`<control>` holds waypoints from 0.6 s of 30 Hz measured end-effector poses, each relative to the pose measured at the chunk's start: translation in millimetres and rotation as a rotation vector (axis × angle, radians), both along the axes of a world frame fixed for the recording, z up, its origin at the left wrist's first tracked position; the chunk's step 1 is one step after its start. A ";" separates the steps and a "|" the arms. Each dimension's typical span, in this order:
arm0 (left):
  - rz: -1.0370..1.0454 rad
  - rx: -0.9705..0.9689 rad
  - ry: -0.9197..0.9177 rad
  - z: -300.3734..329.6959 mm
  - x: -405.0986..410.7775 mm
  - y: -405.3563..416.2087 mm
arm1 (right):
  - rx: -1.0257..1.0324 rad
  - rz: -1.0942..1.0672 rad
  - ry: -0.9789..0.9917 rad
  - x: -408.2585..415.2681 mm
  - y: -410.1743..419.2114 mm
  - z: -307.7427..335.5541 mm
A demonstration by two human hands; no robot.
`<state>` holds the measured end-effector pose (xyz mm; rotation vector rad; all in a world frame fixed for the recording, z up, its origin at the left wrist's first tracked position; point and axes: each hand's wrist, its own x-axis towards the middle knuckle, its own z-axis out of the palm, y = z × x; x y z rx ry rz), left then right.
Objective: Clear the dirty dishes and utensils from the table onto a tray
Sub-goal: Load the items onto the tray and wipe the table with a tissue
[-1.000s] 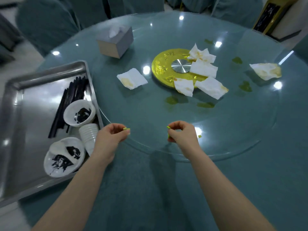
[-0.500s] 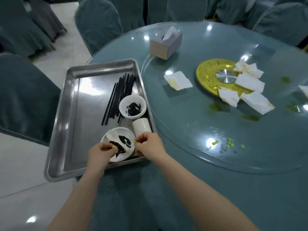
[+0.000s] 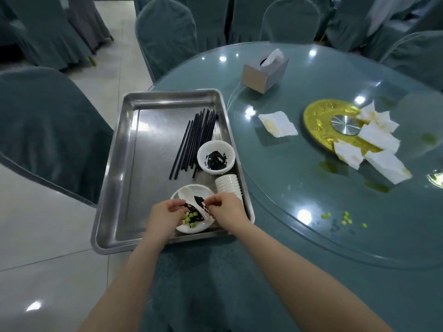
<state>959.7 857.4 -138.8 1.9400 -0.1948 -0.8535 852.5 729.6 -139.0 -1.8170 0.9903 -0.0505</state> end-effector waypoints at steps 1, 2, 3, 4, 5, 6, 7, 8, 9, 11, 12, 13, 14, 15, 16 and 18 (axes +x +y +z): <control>-0.018 -0.015 -0.005 2.7 -2.0 -1.3 | -0.029 -0.007 -0.001 -7.0 -4.7 1.2; -0.034 -0.025 -0.011 5.0 -4.3 -3.0 | -0.061 -0.020 0.002 -15.9 -10.2 2.7; -0.049 -0.031 -0.015 6.5 -7.6 -5.0 | -0.090 -0.039 0.006 -26.4 -16.5 3.9; -0.066 -0.034 -0.017 7.8 -12.1 -7.8 | -0.110 -0.064 0.006 -39.1 -23.1 5.2; -0.083 -0.034 -0.021 8.6 -16.7 -11.0 | -0.120 -0.094 -0.002 -52.9 -29.8 6.5; -0.099 -0.032 -0.022 9.3 -21.9 -14.2 | -0.128 -0.128 -0.010 -67.7 -36.6 7.7; -0.117 -0.031 -0.021 9.5 -27.4 -18.2 | -0.145 -0.161 -0.015 -83.6 -43.5 8.5; -0.135 -0.031 -0.016 9.5 -33.4 -22.2 | -0.168 -0.189 -0.011 -100.7 -50.4 8.8; -0.152 -0.033 -0.012 9.6 -39.8 -26.8 | -0.192 -0.213 -0.004 -118.2 -57.5 8.3; -0.185 -0.039 -0.005 10.3 -53.3 -37.3 | -0.244 -0.269 0.022 -154.8 -72.0 5.2; -0.207 -0.034 -0.013 11.2 -60.4 -42.8 | -0.267 -0.307 0.041 -173.5 -79.6 2.9; -0.232 -0.022 -0.028 12.1 -67.2 -47.8 | -0.281 -0.350 0.063 -191.3 -87.4 0.5; -0.257 -0.010 -0.043 13.1 -73.9 -52.3 | -0.292 -0.396 0.089 -209.1 -95.2 -1.7; -0.281 -0.002 -0.054 13.8 -80.7 -56.8 | -0.308 -0.443 0.121 -227.0 -104.4 -4.2; -0.303 0.001 -0.062 15.1 -87.5 -61.1 | -0.332 -0.484 0.163 -244.1 -114.2 -7.4; -0.347 0.011 -0.082 18.2 -99.0 -69.6 | -0.384 -0.535 0.269 -273.4 -133.5 -14.7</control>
